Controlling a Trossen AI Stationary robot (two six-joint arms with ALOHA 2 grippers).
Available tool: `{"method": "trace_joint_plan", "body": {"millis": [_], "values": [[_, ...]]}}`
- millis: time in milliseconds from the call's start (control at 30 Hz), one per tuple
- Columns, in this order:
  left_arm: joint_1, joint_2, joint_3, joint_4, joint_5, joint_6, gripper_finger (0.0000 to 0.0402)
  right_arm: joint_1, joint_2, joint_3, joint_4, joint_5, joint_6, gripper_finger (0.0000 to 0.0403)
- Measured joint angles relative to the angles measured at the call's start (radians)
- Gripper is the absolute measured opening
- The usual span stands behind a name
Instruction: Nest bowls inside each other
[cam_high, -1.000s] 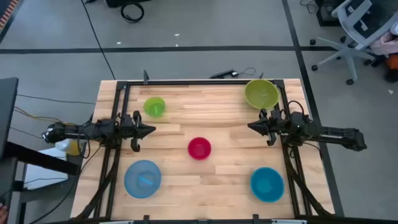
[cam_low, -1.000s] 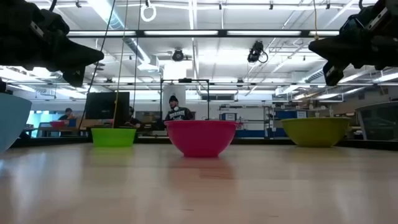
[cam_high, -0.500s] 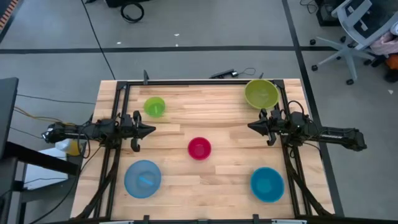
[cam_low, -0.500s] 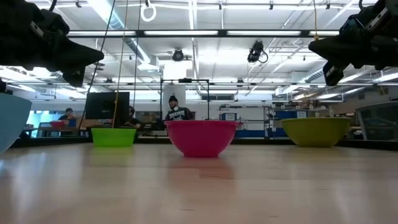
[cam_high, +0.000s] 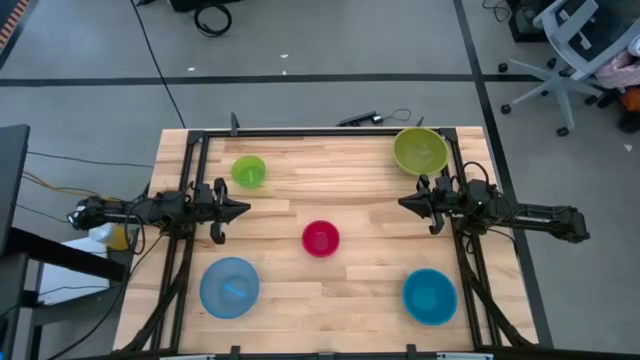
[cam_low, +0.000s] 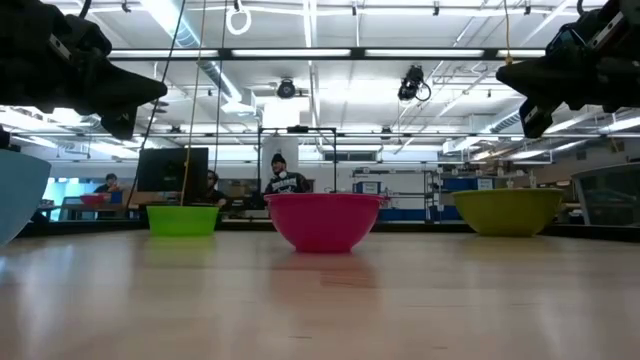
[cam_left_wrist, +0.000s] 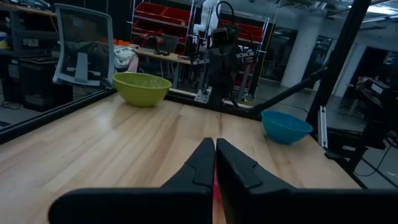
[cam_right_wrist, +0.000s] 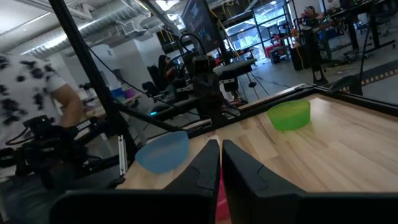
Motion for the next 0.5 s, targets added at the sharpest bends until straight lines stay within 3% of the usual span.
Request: {"method": "trace_joint_plan", "body": {"millis": [500], "values": [[0.0,0.0,0.0,0.016,-0.015,0.004,0.0018,0.0,0.0,0.0,0.0,0.0,0.0,0.0027]]}}
